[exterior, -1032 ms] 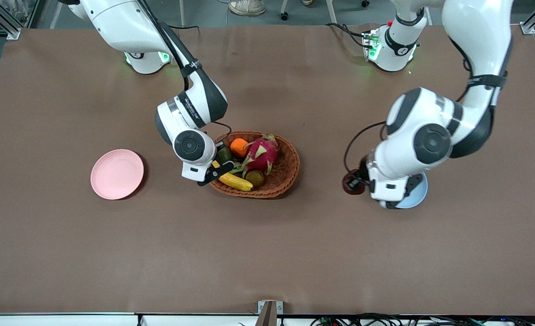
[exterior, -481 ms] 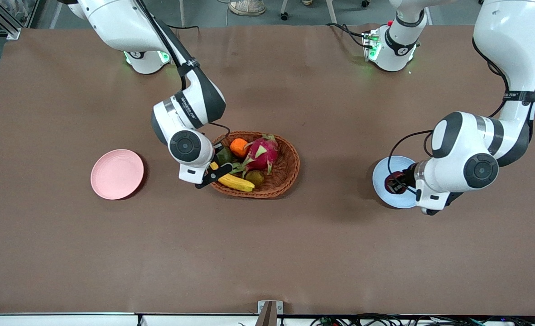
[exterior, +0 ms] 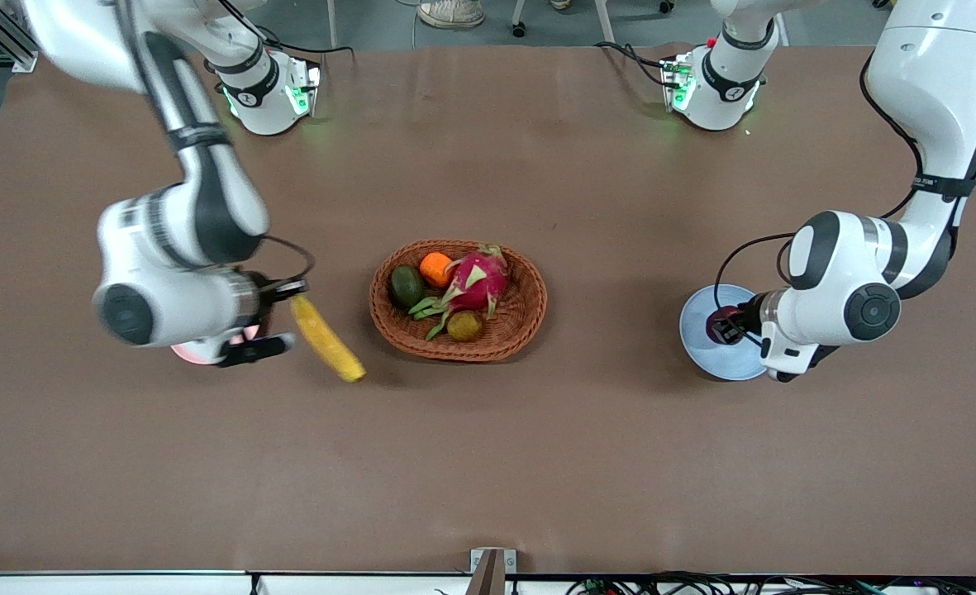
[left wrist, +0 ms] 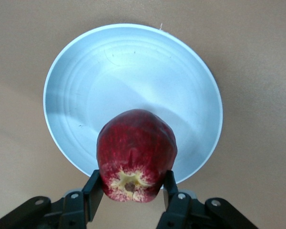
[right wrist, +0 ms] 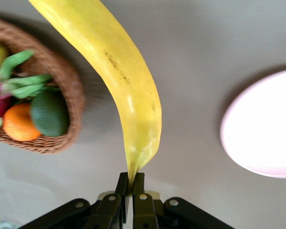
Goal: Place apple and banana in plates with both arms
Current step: 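Lower the apple onto the blue plate while the right gripper carries the banana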
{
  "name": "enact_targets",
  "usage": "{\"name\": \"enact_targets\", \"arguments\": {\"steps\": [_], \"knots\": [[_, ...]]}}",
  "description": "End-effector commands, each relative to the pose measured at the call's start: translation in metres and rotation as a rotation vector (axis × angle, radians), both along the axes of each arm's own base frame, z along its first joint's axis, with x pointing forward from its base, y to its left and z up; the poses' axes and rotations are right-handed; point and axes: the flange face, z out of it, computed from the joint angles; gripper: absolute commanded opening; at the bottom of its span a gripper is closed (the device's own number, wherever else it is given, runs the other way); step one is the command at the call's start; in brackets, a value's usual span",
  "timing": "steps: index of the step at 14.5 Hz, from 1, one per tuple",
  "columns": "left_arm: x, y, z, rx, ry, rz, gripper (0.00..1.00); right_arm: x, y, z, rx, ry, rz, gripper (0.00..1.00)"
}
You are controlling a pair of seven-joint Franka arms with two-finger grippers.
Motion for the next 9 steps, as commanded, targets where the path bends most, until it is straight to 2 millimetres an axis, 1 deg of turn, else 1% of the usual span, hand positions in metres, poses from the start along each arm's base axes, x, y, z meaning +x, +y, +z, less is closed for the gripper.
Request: {"name": "enact_targets", "arguments": {"steps": [1,2,3,5,6,7,8,9], "knots": [[0.0,0.019,-0.003,-0.005,-0.011,-0.019,0.06,0.0,-0.05,-0.001,-0.035,0.021,-0.054,0.0],[0.002,0.025,-0.006,-0.012,-0.024,-0.017,0.06,0.0,-0.072,-0.003,-0.062,0.028,-0.068,0.0],[0.002,0.031,-0.013,-0.015,-0.022,-0.008,0.06,-0.003,-0.089,-0.005,-0.082,0.049,-0.078,0.0],[0.003,0.034,-0.017,-0.021,-0.033,-0.003,0.08,-0.011,-0.117,-0.007,-0.138,0.101,-0.078,0.0],[0.003,0.034,-0.019,-0.024,-0.032,-0.009,0.11,-0.016,-0.13,-0.008,-0.146,0.121,-0.088,0.01],[0.004,0.034,-0.019,-0.024,-0.035,-0.009,0.21,-0.021,-0.15,-0.011,-0.134,0.133,-0.098,0.01],[0.004,0.033,-0.019,-0.024,-0.035,-0.009,0.46,-0.025,-0.16,-0.016,-0.118,0.139,-0.086,0.01],[0.003,0.03,-0.018,-0.025,-0.035,-0.012,0.68,-0.028,-0.169,-0.021,-0.111,0.149,-0.092,0.01]]}}
